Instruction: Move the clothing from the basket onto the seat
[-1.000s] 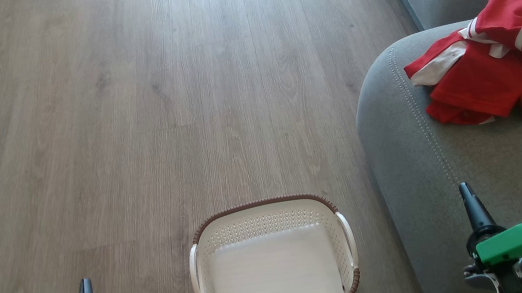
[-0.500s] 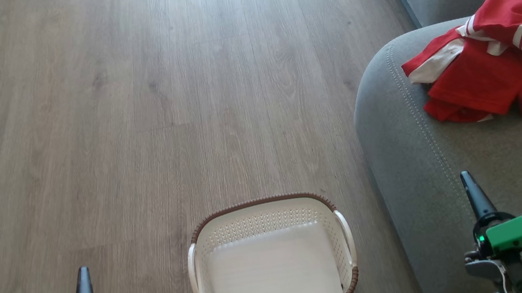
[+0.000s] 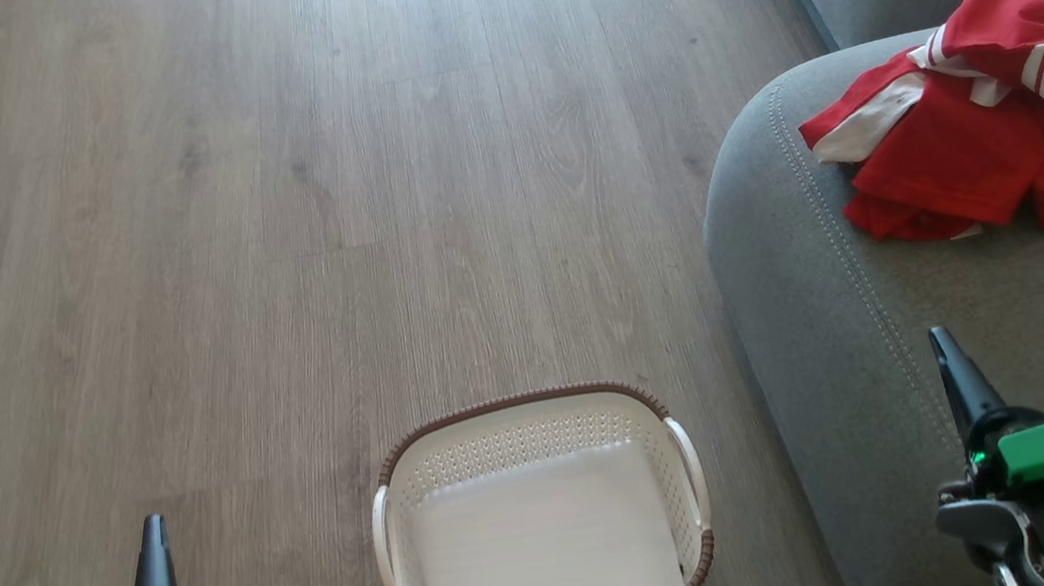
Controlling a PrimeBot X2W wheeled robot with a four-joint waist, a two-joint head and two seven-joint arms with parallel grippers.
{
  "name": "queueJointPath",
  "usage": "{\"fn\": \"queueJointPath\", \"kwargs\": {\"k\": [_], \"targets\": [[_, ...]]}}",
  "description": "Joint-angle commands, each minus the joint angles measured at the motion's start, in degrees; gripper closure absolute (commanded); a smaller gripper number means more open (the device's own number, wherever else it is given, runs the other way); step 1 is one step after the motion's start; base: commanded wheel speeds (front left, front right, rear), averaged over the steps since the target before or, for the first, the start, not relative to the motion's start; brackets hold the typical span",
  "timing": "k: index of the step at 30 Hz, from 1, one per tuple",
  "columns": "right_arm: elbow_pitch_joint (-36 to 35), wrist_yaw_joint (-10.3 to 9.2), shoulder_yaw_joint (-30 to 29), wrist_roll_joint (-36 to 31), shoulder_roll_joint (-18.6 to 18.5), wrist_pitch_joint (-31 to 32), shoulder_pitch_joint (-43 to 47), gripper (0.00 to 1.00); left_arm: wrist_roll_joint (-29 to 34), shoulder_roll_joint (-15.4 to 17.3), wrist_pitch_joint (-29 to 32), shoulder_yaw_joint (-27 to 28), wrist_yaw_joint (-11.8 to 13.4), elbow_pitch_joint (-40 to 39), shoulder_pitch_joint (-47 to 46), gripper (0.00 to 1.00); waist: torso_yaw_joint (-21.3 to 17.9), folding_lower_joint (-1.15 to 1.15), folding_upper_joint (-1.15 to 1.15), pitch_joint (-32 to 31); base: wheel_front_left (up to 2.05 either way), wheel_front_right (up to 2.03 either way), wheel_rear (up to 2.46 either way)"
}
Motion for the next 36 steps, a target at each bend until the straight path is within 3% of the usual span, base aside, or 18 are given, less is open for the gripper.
{"fn": "queueJointPath", "kwargs": {"k": [1, 17, 36], "targets": [[-2.53, -0.01, 0.87, 1.76, -1.05, 0.55, -3.53, 1.00, -1.28, 0.27, 0.47, 2.38, -0.54, -2.15, -2.68, 1.00, -0.03, 0.00, 0.00, 0.03, 0.00, 0.00, 0.00], [-3.13, -0.01, 0.53, 12.87, -1.66, 2.56, -4.86, 1.00, -9.31, -1.42, 3.10, 5.53, -2.47, -3.00, -4.09, 1.00, -0.43, 0.00, 0.00, 0.39, 0.00, 0.00, 0.00], [-3.20, -0.01, 1.30, 13.55, -2.23, 1.95, -4.80, 1.00, -9.31, -1.42, 3.10, 5.53, -2.47, -3.00, -4.09, 1.00, -0.42, 0.00, 0.00, 0.40, 0.00, 0.00, 0.00]]}}
